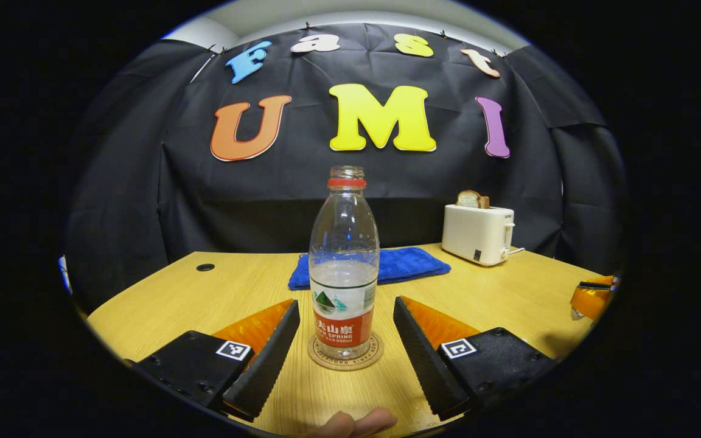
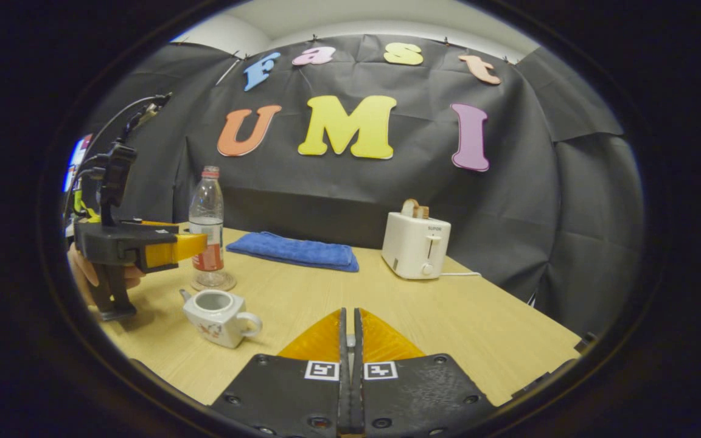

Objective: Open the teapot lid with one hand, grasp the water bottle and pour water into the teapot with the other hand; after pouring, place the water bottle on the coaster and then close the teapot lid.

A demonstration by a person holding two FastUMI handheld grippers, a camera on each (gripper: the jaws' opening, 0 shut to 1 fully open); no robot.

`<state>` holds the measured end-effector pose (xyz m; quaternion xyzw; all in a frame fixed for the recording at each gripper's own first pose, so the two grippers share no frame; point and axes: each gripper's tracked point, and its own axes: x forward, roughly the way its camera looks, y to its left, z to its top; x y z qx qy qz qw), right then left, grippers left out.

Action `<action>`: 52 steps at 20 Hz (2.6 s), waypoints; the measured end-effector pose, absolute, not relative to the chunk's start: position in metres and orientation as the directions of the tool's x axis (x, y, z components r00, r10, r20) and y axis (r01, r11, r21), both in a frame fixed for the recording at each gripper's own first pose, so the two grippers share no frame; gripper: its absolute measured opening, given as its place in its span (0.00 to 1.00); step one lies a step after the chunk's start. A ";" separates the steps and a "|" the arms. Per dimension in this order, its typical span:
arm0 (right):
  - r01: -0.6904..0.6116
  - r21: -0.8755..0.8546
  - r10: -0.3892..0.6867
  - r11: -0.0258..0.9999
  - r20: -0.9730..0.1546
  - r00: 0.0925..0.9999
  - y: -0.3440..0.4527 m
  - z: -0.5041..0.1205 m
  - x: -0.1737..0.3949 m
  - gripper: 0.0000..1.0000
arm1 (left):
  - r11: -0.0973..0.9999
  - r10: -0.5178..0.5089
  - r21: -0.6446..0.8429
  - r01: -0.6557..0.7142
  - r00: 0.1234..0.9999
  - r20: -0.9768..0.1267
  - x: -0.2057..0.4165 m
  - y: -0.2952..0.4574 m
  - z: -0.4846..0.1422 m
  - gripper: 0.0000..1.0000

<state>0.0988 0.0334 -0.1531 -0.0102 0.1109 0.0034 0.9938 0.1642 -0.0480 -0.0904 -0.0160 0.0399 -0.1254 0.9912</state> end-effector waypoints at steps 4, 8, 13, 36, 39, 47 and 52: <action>-0.028 0.000 0.028 1.000 -0.200 0.980 0.043 -0.138 0.091 0.00 | 0.975 -0.222 -0.019 0.221 0.974 -0.046 0.126 -0.030 -0.078 0.97; -0.058 0.004 0.058 0.998 -0.147 0.988 0.055 -0.110 0.092 0.00 | 0.984 -0.176 -0.037 0.173 0.978 -0.107 0.084 -0.009 -0.072 0.97; -0.092 -0.010 0.090 0.996 -0.136 0.987 0.075 -0.089 0.092 0.00 | 0.979 -0.198 -0.060 0.193 0.975 -0.096 0.039 0.004 -0.045 0.97; -0.375 0.163 0.397 0.912 -0.130 0.909 0.145 -0.115 0.132 0.01 | 0.987 -0.130 -0.095 0.133 0.991 0.035 0.027 0.042 -0.024 0.97; -0.415 0.165 0.439 0.895 -0.158 0.885 0.162 -0.126 0.133 0.01 | 0.993 -0.094 -0.069 0.096 0.995 0.022 0.030 0.049 -0.029 0.98; -0.435 0.124 0.452 0.892 -0.189 0.872 0.187 -0.149 0.144 0.01 | 0.995 -0.088 -0.047 0.089 0.995 0.038 0.028 0.056 -0.023 0.97; -0.433 0.112 0.447 0.895 -0.194 0.873 0.191 -0.151 0.150 0.00 | 0.995 -0.092 -0.035 0.093 0.995 0.031 0.028 0.054 -0.026 0.97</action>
